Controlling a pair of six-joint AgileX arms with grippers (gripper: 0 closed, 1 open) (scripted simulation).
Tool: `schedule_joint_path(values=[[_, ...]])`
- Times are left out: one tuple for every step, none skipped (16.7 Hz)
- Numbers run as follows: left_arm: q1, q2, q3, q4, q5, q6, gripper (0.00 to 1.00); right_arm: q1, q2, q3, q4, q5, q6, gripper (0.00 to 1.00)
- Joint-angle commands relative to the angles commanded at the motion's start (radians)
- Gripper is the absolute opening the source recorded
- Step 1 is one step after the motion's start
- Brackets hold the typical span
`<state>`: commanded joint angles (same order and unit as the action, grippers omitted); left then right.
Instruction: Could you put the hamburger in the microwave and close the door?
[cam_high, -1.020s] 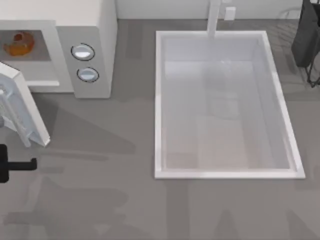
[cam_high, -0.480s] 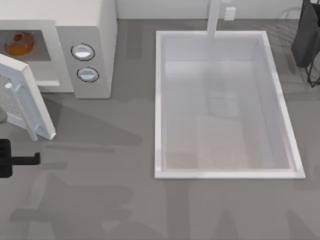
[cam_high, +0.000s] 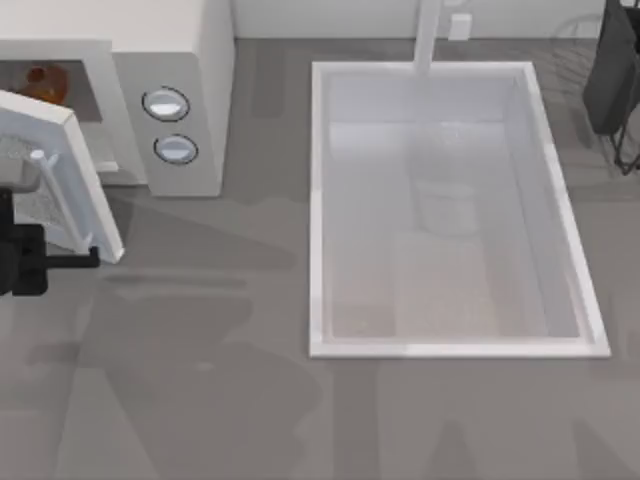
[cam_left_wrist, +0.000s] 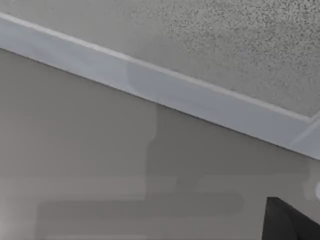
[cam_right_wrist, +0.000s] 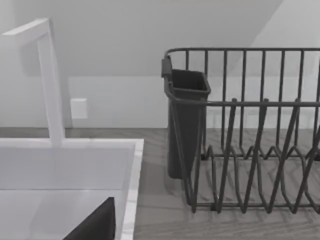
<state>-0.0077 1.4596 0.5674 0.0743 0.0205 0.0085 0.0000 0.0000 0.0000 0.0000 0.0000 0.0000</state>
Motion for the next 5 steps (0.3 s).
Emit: schedule_joint_path(values=[[-0.001,0.040,0.029,0.022,0.000,0.000,0.00,0.000,0.000,0.000,0.000,0.000,0.000,1.00],[-0.002,0.070,0.052,0.040,-0.001,0.000,0.00,0.000,0.000,0.000,0.000,0.000,0.000,1.00],[-0.003,0.090,0.066,0.052,-0.001,0.000,0.00,0.000,0.000,0.000,0.000,0.000,0.000,1.00],[-0.003,0.099,0.072,0.057,-0.002,0.000,0.00,0.000,0.000,0.000,0.000,0.000,0.000,1.00],[-0.003,0.100,0.072,0.057,-0.002,0.000,0.00,0.000,0.000,0.000,0.000,0.000,0.000,1.00]])
